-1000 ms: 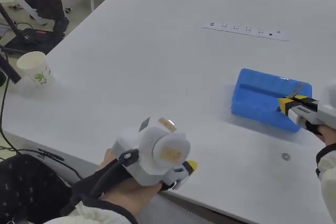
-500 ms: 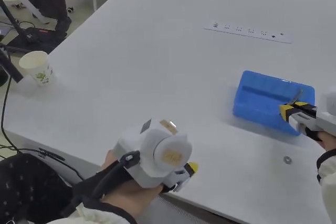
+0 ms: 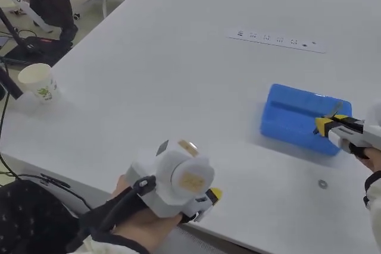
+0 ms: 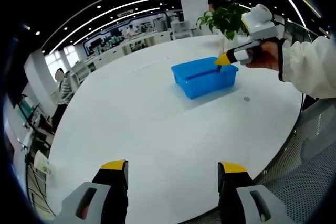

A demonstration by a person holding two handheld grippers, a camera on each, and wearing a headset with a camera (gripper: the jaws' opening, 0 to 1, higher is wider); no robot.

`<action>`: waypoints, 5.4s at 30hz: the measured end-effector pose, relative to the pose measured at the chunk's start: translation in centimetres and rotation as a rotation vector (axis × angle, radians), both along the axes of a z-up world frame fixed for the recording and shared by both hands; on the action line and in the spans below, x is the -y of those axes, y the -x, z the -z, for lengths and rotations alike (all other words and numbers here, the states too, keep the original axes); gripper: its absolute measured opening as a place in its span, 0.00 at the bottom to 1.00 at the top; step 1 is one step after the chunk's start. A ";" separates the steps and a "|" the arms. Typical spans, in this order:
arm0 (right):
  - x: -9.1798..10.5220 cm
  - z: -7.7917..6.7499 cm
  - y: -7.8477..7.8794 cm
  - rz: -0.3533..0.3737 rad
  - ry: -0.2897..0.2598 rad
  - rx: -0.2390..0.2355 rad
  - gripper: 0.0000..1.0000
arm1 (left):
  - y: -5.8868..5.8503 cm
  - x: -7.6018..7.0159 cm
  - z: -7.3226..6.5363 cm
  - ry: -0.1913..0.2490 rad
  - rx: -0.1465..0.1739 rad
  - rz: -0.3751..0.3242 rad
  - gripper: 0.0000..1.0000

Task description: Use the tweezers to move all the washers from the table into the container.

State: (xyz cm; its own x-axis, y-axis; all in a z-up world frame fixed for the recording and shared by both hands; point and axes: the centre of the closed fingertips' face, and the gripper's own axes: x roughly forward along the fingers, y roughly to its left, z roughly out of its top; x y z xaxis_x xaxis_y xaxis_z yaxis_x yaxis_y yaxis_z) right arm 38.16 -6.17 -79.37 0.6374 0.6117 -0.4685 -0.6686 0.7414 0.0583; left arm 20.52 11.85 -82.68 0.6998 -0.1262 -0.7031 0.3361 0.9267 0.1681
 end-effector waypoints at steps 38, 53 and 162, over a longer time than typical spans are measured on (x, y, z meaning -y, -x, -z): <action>4.1 -3.6 6.4 0.063 -0.111 0.026 0.04 | 0.1 0.8 -0.2 0.002 0.011 0.039 0.70; 3.8 -0.2 7.9 0.059 -0.087 -0.040 0.04 | 0.3 1.0 0.2 -0.001 -0.009 0.061 0.70; -1.4 -5.4 15.2 -0.225 -0.048 0.113 0.02 | 1.5 7.8 -7.7 0.348 0.139 0.218 0.27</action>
State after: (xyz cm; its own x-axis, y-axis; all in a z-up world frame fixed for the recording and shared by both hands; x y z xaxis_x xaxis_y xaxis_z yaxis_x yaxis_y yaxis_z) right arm 22.99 -4.75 -73.98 0.5292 0.7640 -0.3692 -0.8207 0.5713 0.0058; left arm 19.02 4.04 -75.01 0.7156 -0.4944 -0.4934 0.5266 0.8459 -0.0838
